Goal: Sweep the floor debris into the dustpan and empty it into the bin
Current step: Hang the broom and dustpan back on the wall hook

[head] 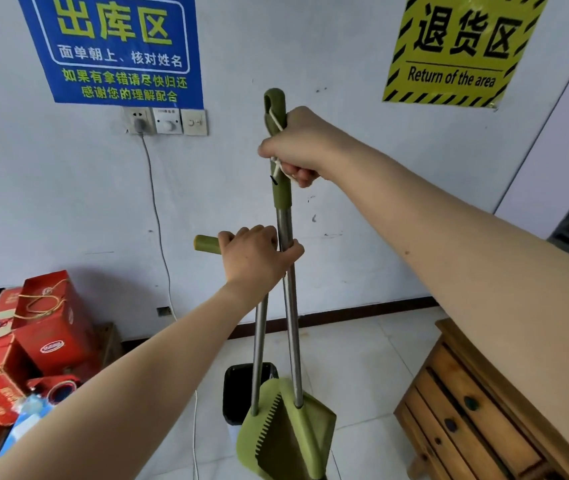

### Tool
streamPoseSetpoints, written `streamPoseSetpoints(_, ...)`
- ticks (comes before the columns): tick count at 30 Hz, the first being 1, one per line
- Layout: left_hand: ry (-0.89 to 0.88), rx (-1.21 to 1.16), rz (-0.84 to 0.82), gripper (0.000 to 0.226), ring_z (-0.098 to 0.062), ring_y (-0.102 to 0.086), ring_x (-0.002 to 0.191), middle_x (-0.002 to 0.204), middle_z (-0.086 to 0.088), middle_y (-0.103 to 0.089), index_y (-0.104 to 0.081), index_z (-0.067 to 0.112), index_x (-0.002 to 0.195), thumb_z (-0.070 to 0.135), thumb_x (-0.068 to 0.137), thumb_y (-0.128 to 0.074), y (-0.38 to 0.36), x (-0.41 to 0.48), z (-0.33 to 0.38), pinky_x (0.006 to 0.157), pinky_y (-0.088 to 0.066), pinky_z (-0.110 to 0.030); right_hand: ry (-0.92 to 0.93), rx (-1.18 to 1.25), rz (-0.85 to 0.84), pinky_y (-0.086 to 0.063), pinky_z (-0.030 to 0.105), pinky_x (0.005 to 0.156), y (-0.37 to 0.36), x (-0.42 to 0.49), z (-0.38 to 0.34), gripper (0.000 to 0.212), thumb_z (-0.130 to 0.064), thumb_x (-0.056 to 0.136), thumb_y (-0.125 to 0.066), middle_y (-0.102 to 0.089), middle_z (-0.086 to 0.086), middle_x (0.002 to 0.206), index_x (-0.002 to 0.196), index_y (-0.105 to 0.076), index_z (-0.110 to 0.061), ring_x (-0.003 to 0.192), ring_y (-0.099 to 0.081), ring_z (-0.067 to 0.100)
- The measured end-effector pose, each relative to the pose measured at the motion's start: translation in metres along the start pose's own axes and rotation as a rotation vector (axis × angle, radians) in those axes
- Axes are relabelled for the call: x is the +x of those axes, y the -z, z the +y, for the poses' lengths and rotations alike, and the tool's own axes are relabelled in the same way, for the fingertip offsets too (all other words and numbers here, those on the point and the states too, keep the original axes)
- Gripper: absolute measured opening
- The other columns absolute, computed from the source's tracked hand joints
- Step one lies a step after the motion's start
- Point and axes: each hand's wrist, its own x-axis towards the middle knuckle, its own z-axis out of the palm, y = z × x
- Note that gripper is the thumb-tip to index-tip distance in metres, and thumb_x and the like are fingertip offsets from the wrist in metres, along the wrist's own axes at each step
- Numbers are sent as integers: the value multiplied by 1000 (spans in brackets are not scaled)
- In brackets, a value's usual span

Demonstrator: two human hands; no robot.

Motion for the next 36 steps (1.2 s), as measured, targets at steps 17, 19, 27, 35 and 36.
streamPoseSetpoints(17, -36, 119, 89, 47, -7, -47, 50, 42, 6, -48, -51, 20, 48, 63, 67, -45, 5, 109, 21, 74, -23, -32, 12, 434, -565, -35, 34, 110, -108, 65, 228, 70, -46, 72, -75, -51, -14, 136, 134, -45, -41, 127, -48, 7)
streamPoseSetpoints(19, -45, 115, 100, 49, -11, -50, 52, 47, 4, -52, -55, 18, 51, 63, 67, -45, 5, 118, 30, 76, -26, -33, 71, 541, -566, -34, 34, 109, -102, 81, 209, 70, -48, 73, -76, -56, -11, 134, 136, -50, -33, 128, -48, 9)
streamPoseSetpoints(27, 55, -14, -8, 37, -11, -52, 59, 53, 9, -50, -51, 24, 62, 57, 76, -58, -14, 151, 41, 88, -32, -38, 129, 584, -540, -37, 38, 101, -90, 134, 216, 12, -35, 80, -72, -70, 0, 87, 80, -68, -25, 101, -65, 19)
streamPoseSetpoints(35, 100, -178, -169, 34, -16, -54, 62, 61, 4, -55, -50, 20, 76, 51, 85, -61, -67, 162, 73, 85, -39, -37, 47, 552, -327, -45, 20, 66, -76, 154, 274, 24, -44, 77, -70, -61, -7, 59, 69, -60, -23, 57, -61, 1)
streamPoseSetpoints(36, 120, -248, -204, 34, -19, -58, 67, 68, -1, -60, -54, 16, 81, 48, 84, -63, -72, 163, 77, 82, -46, -39, 42, 550, -313, -45, 18, 65, -73, 154, 281, 24, -44, 76, -70, -62, -7, 59, 72, -60, -23, 57, -62, 0)
